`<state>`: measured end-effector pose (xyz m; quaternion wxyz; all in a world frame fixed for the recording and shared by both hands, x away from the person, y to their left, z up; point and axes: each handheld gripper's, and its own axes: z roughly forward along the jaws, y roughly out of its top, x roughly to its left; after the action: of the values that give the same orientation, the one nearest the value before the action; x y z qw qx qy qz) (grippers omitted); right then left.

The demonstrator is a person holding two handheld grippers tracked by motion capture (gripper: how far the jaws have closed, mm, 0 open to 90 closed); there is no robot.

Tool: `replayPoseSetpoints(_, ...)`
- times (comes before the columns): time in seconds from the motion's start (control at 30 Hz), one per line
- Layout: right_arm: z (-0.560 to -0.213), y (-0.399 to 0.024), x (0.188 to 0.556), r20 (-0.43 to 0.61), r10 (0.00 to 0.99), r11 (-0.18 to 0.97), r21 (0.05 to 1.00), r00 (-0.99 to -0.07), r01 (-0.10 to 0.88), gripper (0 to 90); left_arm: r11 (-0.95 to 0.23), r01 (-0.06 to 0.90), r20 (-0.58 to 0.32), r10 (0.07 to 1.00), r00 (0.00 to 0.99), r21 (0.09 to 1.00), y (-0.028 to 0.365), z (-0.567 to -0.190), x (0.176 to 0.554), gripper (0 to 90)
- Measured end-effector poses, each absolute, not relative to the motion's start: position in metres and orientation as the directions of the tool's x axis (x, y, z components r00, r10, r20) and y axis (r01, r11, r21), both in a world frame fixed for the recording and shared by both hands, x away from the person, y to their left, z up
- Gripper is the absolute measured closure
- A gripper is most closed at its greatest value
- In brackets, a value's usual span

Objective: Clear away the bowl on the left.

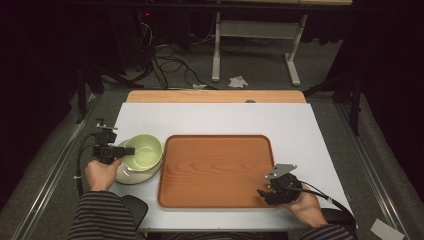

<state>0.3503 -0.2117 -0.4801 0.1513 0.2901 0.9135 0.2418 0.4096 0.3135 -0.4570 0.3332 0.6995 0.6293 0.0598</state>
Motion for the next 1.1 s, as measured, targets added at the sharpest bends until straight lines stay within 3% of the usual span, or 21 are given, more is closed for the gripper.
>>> replayPoseSetpoints(0.5, -0.475, -0.218, 0.351, -0.139, 0.611, 0.703, 0.548, -0.78, 0.453, 35.3, -0.054, 0.805, -0.323, 0.899, 0.297, 0.591, 0.292, -0.439, 0.403, 83.7)
replayPoseSetpoints(1.1, -0.474, -0.223, 0.351, -0.144, 0.605, 0.704, 0.556, -0.783, 0.441, 35.1, -0.178, 0.771, -0.303, 0.847, 0.436, 0.611, 0.235, -0.426, 0.405, 83.6)
